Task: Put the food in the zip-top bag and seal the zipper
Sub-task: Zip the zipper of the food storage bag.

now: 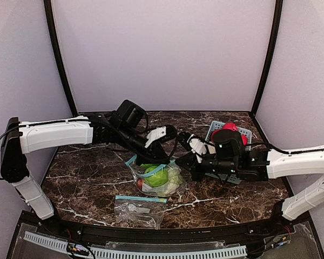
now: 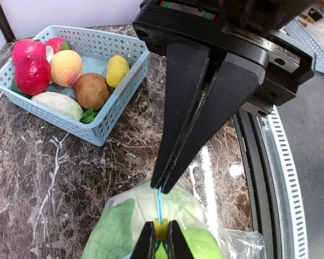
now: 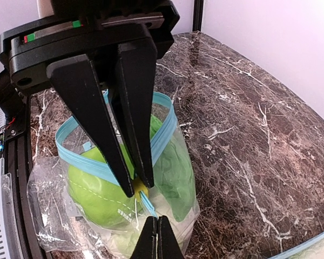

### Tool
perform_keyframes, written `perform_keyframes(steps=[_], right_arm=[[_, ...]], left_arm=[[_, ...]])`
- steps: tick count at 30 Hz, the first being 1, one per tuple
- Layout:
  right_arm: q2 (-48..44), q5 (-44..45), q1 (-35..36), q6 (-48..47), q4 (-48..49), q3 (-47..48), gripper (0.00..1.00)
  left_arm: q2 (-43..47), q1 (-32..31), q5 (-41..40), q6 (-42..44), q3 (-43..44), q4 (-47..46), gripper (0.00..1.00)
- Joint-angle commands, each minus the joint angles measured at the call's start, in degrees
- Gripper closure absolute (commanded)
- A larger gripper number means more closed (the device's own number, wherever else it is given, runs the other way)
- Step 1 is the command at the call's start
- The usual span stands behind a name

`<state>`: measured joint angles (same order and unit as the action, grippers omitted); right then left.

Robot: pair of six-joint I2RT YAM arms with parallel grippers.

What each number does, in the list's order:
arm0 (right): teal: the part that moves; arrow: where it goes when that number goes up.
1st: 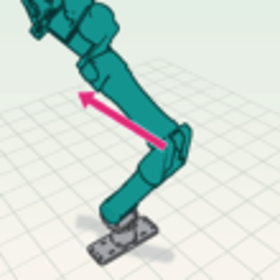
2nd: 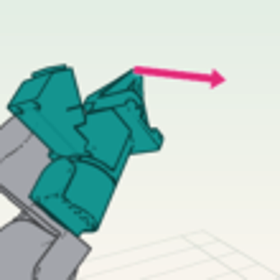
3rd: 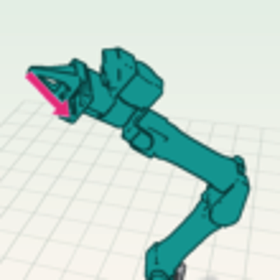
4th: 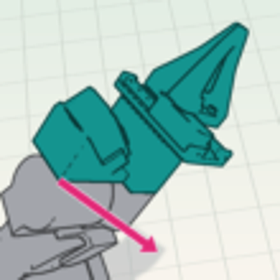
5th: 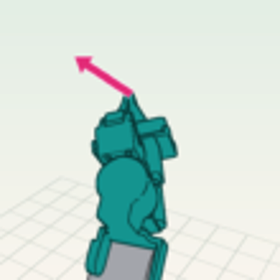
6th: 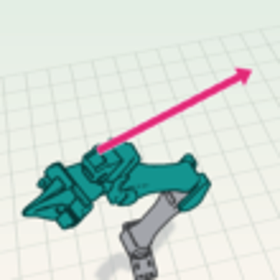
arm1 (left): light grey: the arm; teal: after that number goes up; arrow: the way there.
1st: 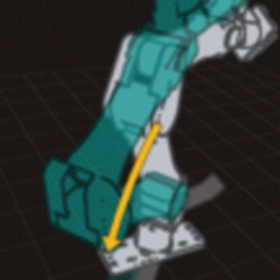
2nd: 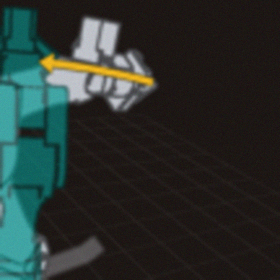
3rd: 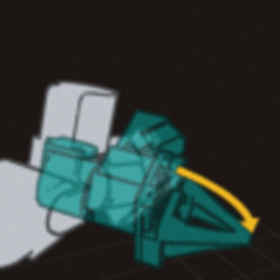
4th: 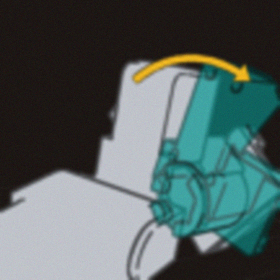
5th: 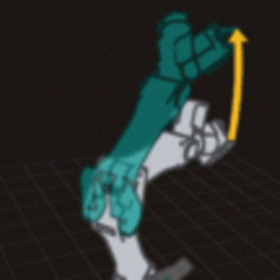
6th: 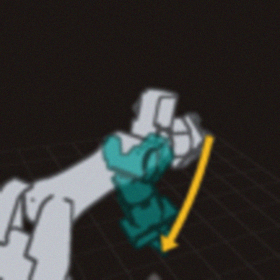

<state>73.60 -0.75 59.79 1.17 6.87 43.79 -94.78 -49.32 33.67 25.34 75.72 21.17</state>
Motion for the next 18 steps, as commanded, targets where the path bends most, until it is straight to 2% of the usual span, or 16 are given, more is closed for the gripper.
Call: perform_keyframes(steps=[1, 13, 18], right_arm=[[-2.8, 6.7, -1.4, 1.0, 0.5, -1.2, 1.0], [-4.7, 8.0, -2.4, 2.6, 0.9, -3.6, 1.0], [-4.9, 5.0, -2.5, 2.8, 1.8, -4.0, 1.0]], left_arm=[[2.4, 0.6, -2.8, 1.1, -0.2, 8.9, 0.99], [3.9, 2.4, -3.8, 1.5, -1.3, 9.3, 0.99], [4.0, 2.5, -2.4, 0.9, -1.7, 9.1, 0.99]])
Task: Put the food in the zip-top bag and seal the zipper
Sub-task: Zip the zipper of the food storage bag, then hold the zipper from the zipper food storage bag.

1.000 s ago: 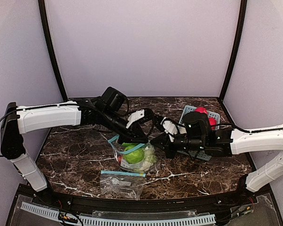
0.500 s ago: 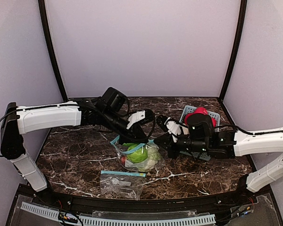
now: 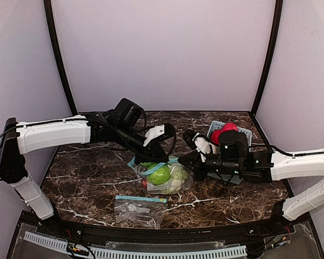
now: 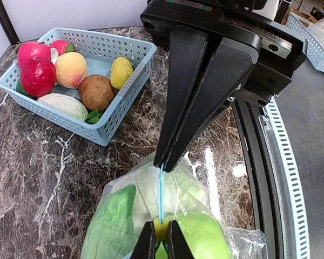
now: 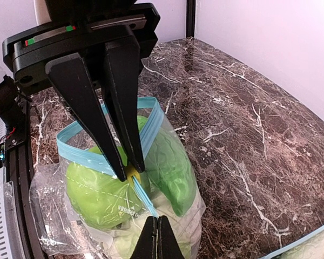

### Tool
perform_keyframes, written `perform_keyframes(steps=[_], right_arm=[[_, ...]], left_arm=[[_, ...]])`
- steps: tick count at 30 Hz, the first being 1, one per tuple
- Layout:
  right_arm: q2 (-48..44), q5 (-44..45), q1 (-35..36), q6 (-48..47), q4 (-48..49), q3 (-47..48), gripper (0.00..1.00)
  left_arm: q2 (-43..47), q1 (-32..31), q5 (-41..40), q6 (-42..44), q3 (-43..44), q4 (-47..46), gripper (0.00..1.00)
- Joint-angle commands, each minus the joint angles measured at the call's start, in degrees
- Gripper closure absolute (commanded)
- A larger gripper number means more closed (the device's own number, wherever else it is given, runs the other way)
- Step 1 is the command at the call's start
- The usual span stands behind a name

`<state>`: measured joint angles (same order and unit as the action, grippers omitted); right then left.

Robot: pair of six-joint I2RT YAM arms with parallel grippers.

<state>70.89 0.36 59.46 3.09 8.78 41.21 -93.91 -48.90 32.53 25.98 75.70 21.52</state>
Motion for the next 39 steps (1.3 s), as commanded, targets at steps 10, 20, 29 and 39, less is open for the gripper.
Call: perform_keyframes(steps=[10, 20, 29, 39], right_arm=[[1.0, -12.3, -2.2, 1.2, 3.4, 0.2, 0.68], [3.0, -13.5, -3.1, 4.7, 9.3, -1.9, 0.36], [7.8, -16.1, -3.2, 4.5, 9.2, 0.9, 0.47], [10.5, -19.6, -3.4, 3.9, 6.5, 4.0, 0.51]], left_arm=[[3.3, 2.0, 8.8, -4.9, -4.6, 1.0, 0.99], [3.8, 2.0, 10.3, -6.0, -6.9, -1.1, 0.99], [4.4, 2.0, 10.5, -6.3, -7.2, -1.5, 0.99], [4.8, 2.0, 11.8, -7.5, -7.6, -3.0, 0.99]])
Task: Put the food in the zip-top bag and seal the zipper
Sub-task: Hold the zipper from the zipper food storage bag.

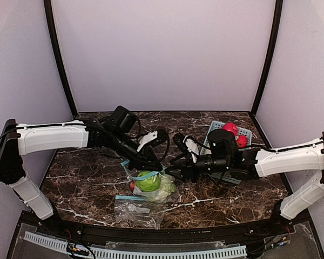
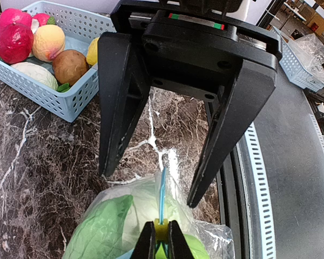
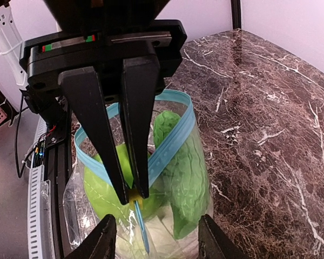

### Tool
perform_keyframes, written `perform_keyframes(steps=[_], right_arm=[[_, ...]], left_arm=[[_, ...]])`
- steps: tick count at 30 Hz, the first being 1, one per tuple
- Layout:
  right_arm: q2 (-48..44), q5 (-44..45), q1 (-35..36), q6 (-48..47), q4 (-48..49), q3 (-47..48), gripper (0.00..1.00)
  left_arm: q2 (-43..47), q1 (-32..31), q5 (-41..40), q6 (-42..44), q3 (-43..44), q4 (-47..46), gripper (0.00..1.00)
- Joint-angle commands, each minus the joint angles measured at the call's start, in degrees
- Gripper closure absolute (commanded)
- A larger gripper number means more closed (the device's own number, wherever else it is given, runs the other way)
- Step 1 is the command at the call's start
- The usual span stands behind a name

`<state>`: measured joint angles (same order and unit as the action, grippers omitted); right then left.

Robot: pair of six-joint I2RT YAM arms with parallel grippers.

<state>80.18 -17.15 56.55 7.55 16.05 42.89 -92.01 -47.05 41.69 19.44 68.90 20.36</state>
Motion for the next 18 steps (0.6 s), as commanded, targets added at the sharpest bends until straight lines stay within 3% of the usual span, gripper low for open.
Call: perform_keyframes(steps=[1, 12, 17, 18], right_arm=[[1.5, -2.3, -0.5, -0.5, -1.0, 2.7, 0.52], [3.1, -4.8, -0.5, -0.7, -2.4, 4.3, 0.75], [2.7, -3.6, -0.6, -0.2, -2.3, 4.0, 0.99], [2.5, -3.1, -0.6, -0.1, -2.2, 3.9, 1.0]], left_arm=[[2.9, 0.1, 2.7, -1.0, -0.8, -1.9, 0.99], [3.9, 0.2, 1.7, -1.6, -1.8, -3.6, 0.99], [4.3, 0.1, 1.3, -1.6, -2.0, -3.8, 0.99], [4.3, 0.1, 1.2, -1.6, -2.0, -3.7, 0.99]])
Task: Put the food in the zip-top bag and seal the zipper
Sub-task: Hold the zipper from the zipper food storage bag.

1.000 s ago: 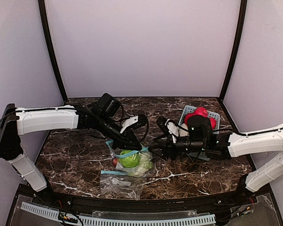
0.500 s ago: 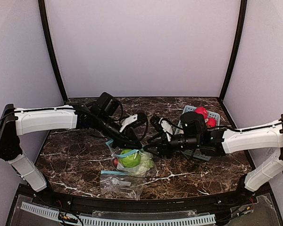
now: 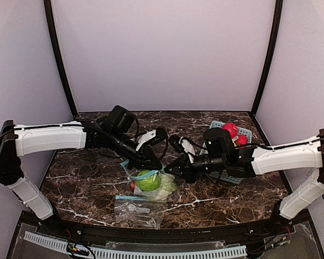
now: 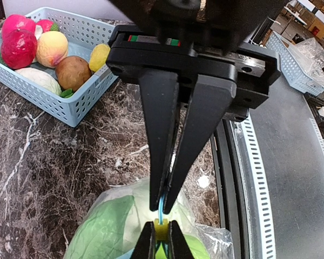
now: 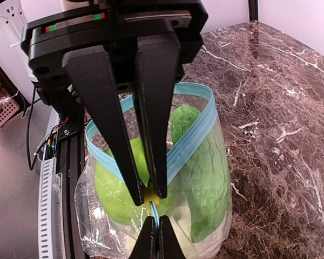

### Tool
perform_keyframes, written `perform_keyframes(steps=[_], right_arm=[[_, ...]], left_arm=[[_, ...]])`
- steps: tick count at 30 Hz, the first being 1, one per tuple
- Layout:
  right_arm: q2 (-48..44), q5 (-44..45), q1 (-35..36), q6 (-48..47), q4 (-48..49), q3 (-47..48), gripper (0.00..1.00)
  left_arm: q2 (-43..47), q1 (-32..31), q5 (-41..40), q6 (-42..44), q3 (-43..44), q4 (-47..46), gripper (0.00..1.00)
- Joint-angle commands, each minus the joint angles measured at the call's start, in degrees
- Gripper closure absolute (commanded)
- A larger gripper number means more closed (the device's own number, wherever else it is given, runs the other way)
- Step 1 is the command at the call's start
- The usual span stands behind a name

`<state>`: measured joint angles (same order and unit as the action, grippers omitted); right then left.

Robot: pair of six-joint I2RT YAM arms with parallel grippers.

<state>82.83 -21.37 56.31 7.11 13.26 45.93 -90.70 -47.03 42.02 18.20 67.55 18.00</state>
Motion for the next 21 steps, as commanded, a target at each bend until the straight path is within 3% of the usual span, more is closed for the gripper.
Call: perform_keyframes(steps=[1, 21], right_arm=[[-0.3, 1.7, -0.4, 0.5, 0.6, 0.6, 1.0], [-7.7, 26.8, -2.4, 2.6, -11.2, 0.7, 1.0]], left_arm=[[3.0, 0.1, 0.9, -0.3, -0.7, -1.1, 0.99], [2.7, 0.2, -5.5, 4.8, 1.6, 6.1, 0.99]])
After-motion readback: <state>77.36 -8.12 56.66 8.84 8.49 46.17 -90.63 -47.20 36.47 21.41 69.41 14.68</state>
